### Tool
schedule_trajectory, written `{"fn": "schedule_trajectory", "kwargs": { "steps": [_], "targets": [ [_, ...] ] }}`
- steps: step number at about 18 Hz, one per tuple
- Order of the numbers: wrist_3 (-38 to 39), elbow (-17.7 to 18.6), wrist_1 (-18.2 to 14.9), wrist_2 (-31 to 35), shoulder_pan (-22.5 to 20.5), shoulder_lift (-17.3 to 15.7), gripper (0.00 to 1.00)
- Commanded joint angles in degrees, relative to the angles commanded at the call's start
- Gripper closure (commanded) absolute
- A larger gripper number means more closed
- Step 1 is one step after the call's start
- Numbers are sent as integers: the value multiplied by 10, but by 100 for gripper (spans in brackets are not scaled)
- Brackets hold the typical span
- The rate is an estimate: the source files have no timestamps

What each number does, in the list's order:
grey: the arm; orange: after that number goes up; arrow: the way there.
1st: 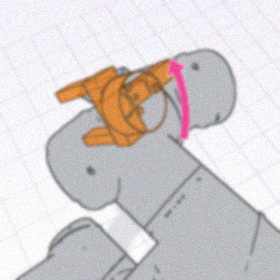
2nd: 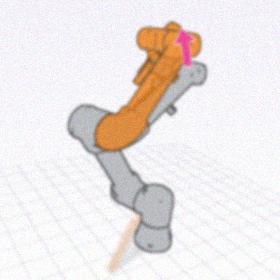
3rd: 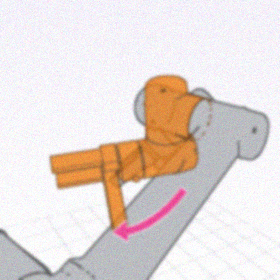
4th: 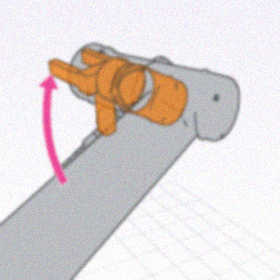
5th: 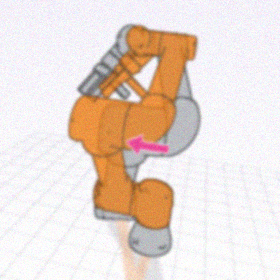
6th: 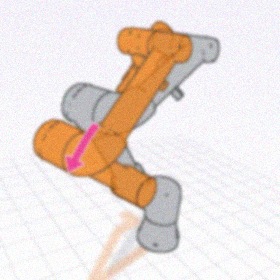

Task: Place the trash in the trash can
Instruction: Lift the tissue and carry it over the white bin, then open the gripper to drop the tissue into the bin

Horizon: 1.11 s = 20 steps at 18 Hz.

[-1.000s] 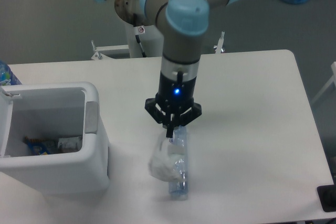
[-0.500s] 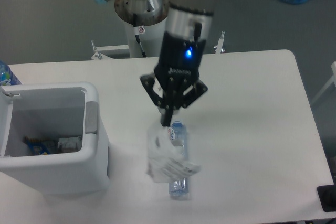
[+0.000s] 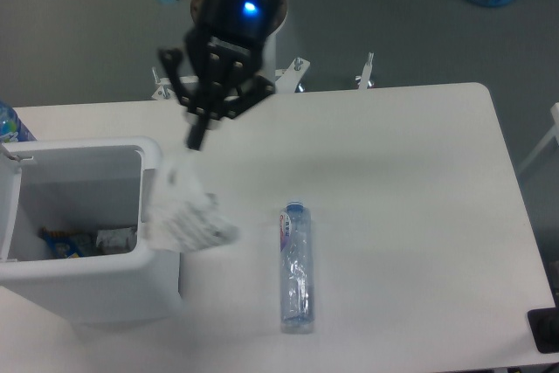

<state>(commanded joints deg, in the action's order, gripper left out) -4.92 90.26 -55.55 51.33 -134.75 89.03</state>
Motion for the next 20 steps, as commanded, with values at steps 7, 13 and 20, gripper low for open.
{"fn": "schedule_trajectory", "kwargs": {
  "steps": [7,13,20],
  "targets": [
    [-17,23,4,1,60,17,84],
    [-58,25,4,4,64,25,11],
    [-58,20,3,9,50,26,0]
  ]
}}
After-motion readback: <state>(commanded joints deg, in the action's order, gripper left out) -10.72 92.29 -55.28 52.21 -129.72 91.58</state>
